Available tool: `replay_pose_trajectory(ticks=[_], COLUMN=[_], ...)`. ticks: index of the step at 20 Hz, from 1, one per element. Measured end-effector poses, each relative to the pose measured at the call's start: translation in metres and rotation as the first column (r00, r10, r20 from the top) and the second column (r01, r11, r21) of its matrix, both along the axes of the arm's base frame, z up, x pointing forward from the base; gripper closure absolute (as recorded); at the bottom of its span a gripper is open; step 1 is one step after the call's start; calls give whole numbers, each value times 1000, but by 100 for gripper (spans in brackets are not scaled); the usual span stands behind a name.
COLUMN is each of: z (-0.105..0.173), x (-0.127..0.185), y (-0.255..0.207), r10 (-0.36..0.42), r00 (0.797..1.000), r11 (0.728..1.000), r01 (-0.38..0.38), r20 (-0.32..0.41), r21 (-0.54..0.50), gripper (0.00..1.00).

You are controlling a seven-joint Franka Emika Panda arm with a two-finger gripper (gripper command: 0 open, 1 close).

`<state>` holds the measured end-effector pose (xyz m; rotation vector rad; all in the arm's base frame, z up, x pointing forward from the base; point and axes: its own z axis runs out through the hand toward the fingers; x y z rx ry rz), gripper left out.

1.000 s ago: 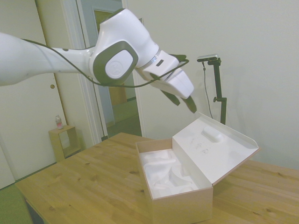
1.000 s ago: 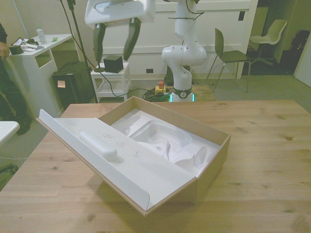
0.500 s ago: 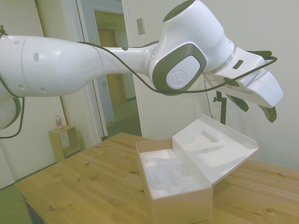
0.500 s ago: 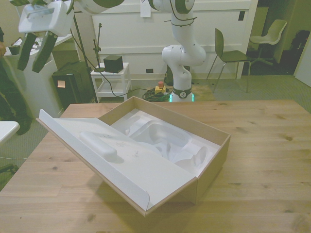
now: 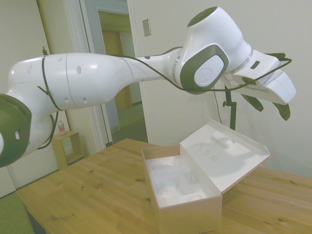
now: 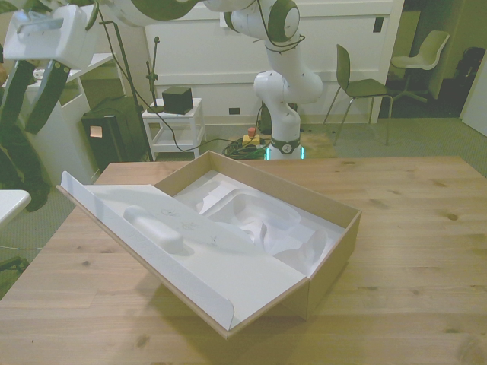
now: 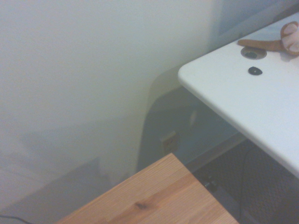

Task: Close the box

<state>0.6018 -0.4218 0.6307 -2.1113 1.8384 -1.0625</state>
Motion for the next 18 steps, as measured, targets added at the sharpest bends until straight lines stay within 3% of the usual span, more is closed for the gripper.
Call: replay_pose_trajectory(ticks=[5, 12, 18], z=[-38, -64, -82], x=[21, 48, 53], y=[0, 25, 23], r10=[-9, -20, -22], r00=[999, 998, 995], r11=[1000, 996, 992], r01=[10, 25, 34], r20=[-36, -62, -101], r21=[30, 88, 118], gripper=[0, 0, 0])
